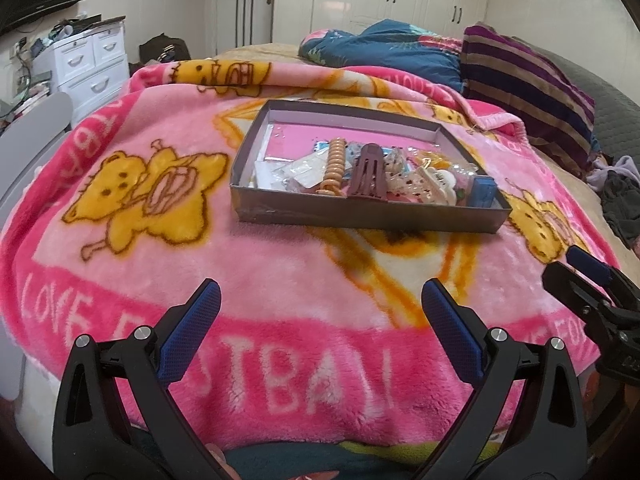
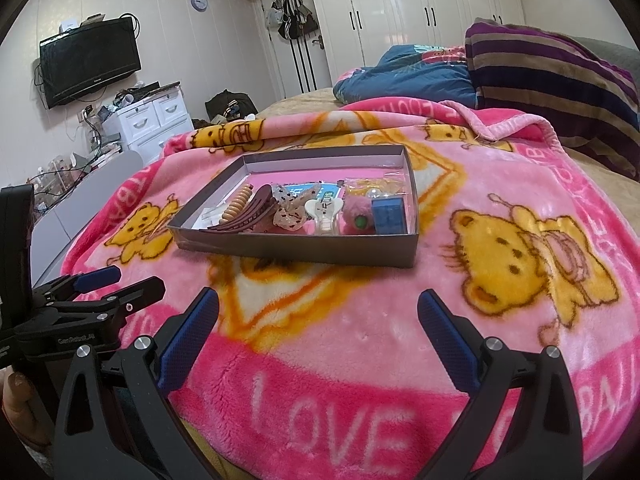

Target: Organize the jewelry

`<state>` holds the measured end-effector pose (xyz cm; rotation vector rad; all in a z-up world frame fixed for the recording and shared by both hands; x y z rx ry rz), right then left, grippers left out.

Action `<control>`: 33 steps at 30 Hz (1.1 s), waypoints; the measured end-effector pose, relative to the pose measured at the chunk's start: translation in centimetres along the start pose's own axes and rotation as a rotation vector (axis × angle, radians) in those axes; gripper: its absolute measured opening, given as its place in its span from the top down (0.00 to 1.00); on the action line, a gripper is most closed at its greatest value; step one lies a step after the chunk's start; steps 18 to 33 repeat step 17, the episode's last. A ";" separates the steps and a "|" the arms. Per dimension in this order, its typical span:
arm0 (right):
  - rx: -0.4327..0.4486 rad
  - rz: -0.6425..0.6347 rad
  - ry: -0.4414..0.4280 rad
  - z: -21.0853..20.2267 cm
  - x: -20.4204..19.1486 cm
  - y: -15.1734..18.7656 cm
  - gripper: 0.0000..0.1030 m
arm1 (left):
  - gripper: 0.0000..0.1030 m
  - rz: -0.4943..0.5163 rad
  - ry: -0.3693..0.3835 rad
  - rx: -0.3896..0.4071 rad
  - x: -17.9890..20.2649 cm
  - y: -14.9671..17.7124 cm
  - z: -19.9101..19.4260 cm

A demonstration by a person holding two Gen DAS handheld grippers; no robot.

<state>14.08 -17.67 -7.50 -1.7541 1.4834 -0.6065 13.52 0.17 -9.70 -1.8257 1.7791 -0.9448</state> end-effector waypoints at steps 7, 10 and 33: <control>-0.004 0.007 0.002 0.3 0.4 -0.1 0.04 | 0.09 -0.029 -0.034 -0.019 -1.0 0.0 0.0; -0.005 0.016 0.011 0.4 0.8 -0.1 0.04 | 0.09 -0.109 -0.004 -0.058 -2.3 0.0 0.7; -0.034 0.129 0.087 2.3 6.9 -1.6 0.04 | 0.09 -0.282 -0.047 -0.036 -9.6 -3.3 1.2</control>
Point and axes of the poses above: each gripper's, at about its wrist camera, not at the fingertips, and z roughly the way its jaws point, x to its right, y to its underside, the point moved 8 cm from there along z, roughly the way its jaws point, and after that the axes turned 7 degrees about y, right-handed, at the moved point
